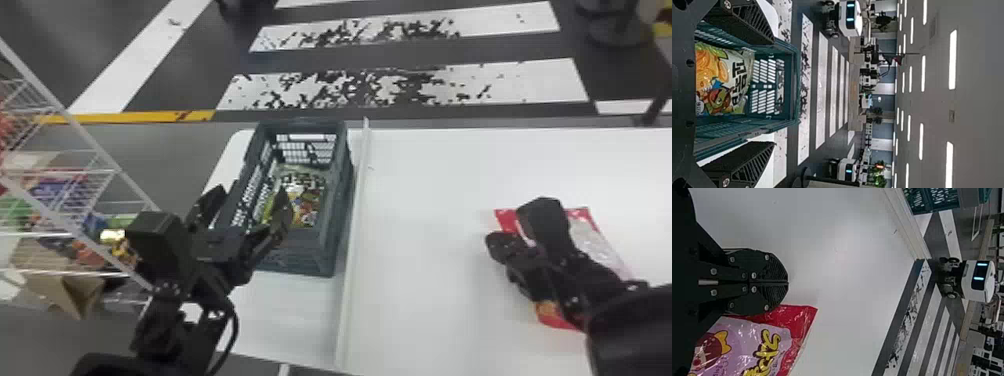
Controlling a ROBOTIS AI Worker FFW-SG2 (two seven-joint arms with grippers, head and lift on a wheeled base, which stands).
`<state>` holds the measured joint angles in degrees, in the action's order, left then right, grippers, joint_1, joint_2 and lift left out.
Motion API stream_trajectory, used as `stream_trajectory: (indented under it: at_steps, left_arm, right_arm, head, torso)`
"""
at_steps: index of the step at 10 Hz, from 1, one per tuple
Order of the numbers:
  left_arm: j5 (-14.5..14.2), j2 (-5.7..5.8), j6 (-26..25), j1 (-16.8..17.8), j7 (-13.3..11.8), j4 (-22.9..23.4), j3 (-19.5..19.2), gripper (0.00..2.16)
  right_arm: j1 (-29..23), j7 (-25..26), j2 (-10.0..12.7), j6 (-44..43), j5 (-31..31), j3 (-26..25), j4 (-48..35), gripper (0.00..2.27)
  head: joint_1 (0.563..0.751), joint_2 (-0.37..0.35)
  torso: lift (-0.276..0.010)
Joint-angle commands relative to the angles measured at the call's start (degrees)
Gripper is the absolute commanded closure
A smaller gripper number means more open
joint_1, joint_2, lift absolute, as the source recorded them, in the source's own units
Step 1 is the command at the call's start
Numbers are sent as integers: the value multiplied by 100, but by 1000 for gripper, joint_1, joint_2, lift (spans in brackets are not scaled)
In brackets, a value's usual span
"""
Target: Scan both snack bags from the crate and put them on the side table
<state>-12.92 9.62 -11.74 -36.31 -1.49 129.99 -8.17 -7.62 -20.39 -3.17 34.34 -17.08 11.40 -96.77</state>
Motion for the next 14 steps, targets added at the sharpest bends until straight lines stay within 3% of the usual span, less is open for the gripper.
stream_trajectory:
  at_steps: [1, 6, 8, 10, 12, 14]
  left_arm:
    - [0, -4, 0, 1, 0, 0, 9, 87]
    - [0, -4, 0, 28, 0, -44, 17, 87]
    - [0, -4, 0, 28, 0, -53, 44, 87]
    - [-44, 5, 0, 28, 0, -62, 35, 87]
    - [-44, 14, 0, 45, 8, -70, 44, 87]
    - [-53, 49, 0, 45, 17, -79, 44, 87]
  right_arm:
    - [42, 0, -79, 25, -5, -103, 18, 2256]
    - [-90, -123, -184, 166, 65, -349, -193, 2256]
    - [-442, -316, -184, 359, 162, -287, -1142, 2256]
    - [-776, -589, -281, 1168, 223, -419, -2012, 2256]
    - [-1215, -527, -281, 1150, 373, -920, -2628, 2256]
    - [-1470, -536, -325, 1168, 856, -1755, -2891, 2256]
  head:
    - [695, 213]
    - [695, 152]
    - [695, 160]
    - [695, 181]
    - [695, 171]
    - [695, 107]
  torso:
    - [-87]
    - [-87]
    - [-87]
    - [-87]
    - [-87]
    - [-87]
